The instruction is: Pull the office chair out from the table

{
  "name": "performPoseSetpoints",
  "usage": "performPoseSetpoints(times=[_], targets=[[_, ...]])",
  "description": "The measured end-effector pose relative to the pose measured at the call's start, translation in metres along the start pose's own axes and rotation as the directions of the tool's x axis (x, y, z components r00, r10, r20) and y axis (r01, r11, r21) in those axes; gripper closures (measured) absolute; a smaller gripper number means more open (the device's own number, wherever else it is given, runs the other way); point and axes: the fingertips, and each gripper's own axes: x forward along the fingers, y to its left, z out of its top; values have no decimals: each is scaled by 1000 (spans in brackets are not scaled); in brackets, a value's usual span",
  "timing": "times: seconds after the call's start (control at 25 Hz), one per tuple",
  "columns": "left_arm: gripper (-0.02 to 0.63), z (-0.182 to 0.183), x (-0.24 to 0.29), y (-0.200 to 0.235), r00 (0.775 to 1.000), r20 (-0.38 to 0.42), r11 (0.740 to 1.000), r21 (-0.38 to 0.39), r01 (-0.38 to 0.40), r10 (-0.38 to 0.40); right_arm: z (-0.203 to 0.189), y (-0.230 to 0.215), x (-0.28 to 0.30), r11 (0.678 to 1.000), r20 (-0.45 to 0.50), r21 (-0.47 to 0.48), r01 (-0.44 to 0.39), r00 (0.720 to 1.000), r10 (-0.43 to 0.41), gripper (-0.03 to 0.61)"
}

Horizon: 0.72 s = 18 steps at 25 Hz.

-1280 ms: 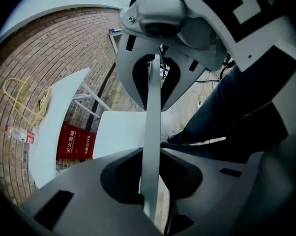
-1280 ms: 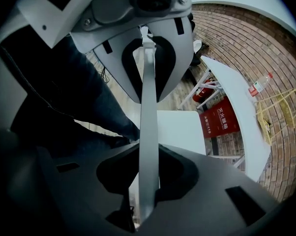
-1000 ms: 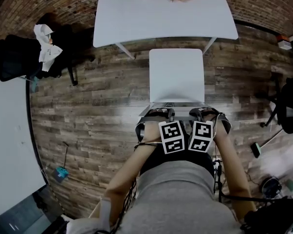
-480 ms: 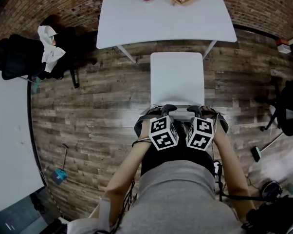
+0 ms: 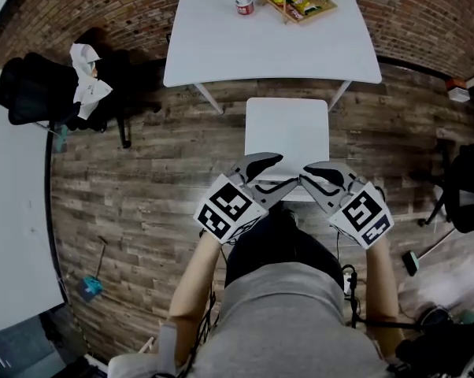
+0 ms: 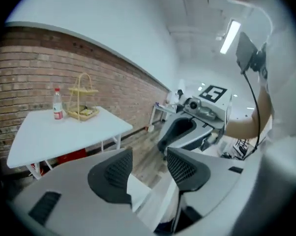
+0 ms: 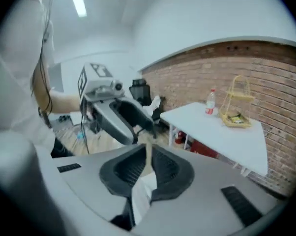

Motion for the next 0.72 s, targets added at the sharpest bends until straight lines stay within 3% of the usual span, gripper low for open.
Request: performPoseSetpoints(times=[0.04,0.12,0.2,0.28,0.36,0.44,0.56,0.72], targets=[[385,18,-6,6,997,67,999,-3,-33,33,18,-7,-9,999,107,47,15,994,-20,561],[392,50,-18,13,976,197,996,-4,-92,91,49,-19,-29,987,303,162,20,950,-70,560],[427,77,-29,13,939,317,991,-12,-134,130,69,-31,-47,963,450,270,25,881,-149,560],[493,100,-39,9,892,422,986,-29,-164,161,77,-44,-58,932,519,356,63,816,-254,560],[535,114,-48,10,845,492,977,-67,-203,209,75,-58,-65,891,519,428,148,767,-377,560],[573,115,-50,19,812,505,956,-125,-266,292,71,-69,-70,843,496,482,239,718,-488,560],[583,99,-43,35,799,438,911,-200,-361,413,68,-76,-78,795,478,519,314,664,-575,560],[588,87,-37,42,792,402,888,-236,-396,460,65,-80,-79,773,449,522,360,654,-608,560]])
